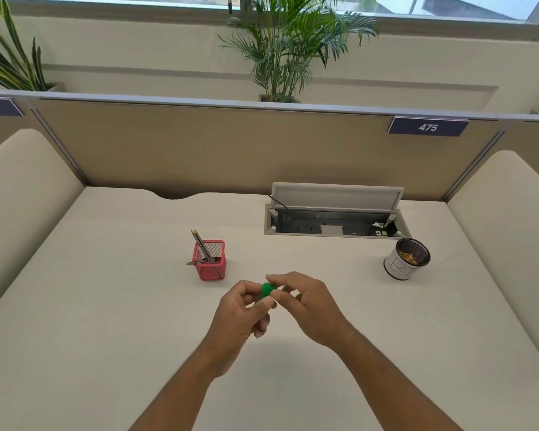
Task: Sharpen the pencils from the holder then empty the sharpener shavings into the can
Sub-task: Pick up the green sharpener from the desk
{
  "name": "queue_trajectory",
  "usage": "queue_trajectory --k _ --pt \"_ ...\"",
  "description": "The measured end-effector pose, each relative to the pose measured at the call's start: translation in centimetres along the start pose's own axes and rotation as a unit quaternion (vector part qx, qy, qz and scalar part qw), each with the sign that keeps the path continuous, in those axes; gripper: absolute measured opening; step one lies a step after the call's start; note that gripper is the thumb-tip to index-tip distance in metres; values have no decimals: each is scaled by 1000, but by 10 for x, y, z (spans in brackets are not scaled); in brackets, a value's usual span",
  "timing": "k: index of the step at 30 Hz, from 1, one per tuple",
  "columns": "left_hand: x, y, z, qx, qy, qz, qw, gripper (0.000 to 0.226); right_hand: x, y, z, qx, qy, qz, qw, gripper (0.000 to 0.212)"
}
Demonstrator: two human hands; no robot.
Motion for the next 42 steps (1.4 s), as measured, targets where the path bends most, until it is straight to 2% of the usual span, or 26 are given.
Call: queue_trajectory --k 2,6,17,20,24,28,32,37,42 --pt "3 1 0 8 -18 -24 999 19 2 1 0 6 -12 -13 1000 27" --pt "6 1 -1 23 -19 -49 998 29 4 5 -3 8 -52 -33 998 24" --pt "3 -1 -1 -1 91 -16 996 35 17 9 0 -37 -109 -92 989 16" --pt "4 -10 2 31 85 -19 996 35 12 16 -3 -69 -104 -71 990 16" --pt "5 -15 2 38 62 -26 997 36 2 23 8 -32 -35 6 999 18" --pt "7 -11 -21 -8 47 -38 998 37 0 29 38 -10 -10 50 999 20" --pt "10 -4 -65 -97 14 -44 994 36 2 48 73 -1 -38 55 998 23" --pt "11 7 -122 -172 -25 -40 984 33 11 81 119 39 -150 -8 988 28" --pt "10 19 -159 -202 -55 -39 977 22 14 102 162 89 -263 -50 959 29"
Point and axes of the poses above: each hand's wrist, its own y-axis towards the middle knuckle, its own z-axis out of the palm, x = y × z, the point moved 7 cm from there along y, towards the middle knuckle, and after that the axes turned 11 degrees about -x, right-handed, at the moved point
